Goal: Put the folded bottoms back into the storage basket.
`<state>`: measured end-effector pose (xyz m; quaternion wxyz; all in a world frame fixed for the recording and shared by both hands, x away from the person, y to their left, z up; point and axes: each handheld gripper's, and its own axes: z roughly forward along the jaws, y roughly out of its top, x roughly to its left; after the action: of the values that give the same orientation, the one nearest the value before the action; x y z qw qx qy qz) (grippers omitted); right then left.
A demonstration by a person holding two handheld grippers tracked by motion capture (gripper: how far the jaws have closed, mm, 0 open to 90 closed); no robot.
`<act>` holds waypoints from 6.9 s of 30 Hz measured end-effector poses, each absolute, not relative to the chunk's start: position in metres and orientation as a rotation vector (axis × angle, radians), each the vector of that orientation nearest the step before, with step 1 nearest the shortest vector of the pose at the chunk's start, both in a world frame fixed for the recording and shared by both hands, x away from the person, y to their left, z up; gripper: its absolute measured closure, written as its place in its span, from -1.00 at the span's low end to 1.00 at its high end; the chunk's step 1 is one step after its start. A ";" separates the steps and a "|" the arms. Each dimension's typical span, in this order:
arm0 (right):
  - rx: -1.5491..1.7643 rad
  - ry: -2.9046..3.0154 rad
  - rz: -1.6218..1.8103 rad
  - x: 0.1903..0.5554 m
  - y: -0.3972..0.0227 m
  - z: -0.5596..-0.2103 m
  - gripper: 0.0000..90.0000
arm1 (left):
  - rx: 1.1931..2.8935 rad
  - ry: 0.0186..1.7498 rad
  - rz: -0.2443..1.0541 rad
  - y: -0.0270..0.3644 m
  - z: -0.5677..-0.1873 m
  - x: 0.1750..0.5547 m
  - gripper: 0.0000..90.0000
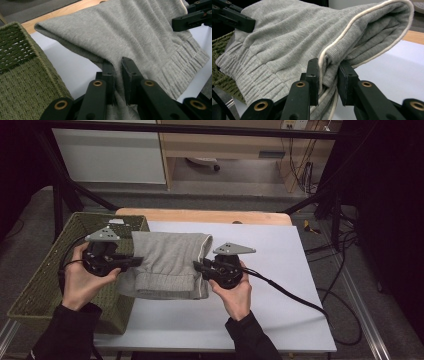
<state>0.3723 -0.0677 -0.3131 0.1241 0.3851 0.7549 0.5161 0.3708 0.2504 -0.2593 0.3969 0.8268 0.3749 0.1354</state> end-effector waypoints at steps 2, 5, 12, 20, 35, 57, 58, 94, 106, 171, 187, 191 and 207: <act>1.117 2.201 1.506 0.373 -0.066 -0.312 0.64 | 2.095 0.949 0.345 0.252 -0.259 0.370 0.80; 1.113 2.200 1.509 0.373 -0.063 -0.312 0.64 | 2.093 0.952 0.349 0.255 -0.257 0.370 0.80; 1.096 2.196 1.520 0.373 -0.054 -0.307 0.64 | 2.084 0.956 0.357 0.264 -0.253 0.369 0.80; 1.084 2.203 1.525 0.374 -0.045 -0.305 0.64 | 2.082 0.963 0.368 0.274 -0.250 0.367 0.80; 1.055 2.216 1.548 0.375 -0.026 -0.300 0.64 | 2.073 0.975 0.385 0.293 -0.245 0.365 0.80; 1.019 2.223 1.565 0.377 0.002 -0.291 0.64 | 2.059 0.998 0.420 0.320 -0.237 0.360 0.80; 1.016 2.222 1.569 0.377 0.003 -0.290 0.64 | 2.059 0.999 0.422 0.321 -0.237 0.360 0.80; 0.963 2.230 1.598 0.385 0.056 -0.286 0.63 | 2.034 1.067 0.479 0.368 -0.232 0.358 0.80; 0.938 2.242 1.597 0.385 0.080 -0.284 0.63 | 2.022 1.118 0.506 0.388 -0.231 0.360 0.81; 0.878 2.313 1.588 0.391 0.174 -0.317 0.63 | 1.974 1.293 0.528 0.469 -0.263 0.365 0.81; 0.908 2.361 1.543 0.393 0.177 -0.347 0.63 | 1.993 1.313 0.483 0.470 -0.294 0.368 0.81; 0.905 2.370 1.526 0.392 0.178 -0.353 0.63 | 1.999 1.321 0.474 0.469 -0.301 0.369 0.81; 0.804 2.332 1.396 0.402 0.179 -0.367 -0.41 | 1.943 1.333 0.521 0.465 -0.322 0.381 0.42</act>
<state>0.4022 0.1785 -0.3669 0.1528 0.2804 0.8131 0.4868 0.3813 0.4649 -0.3224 0.3563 0.7524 0.5160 0.2017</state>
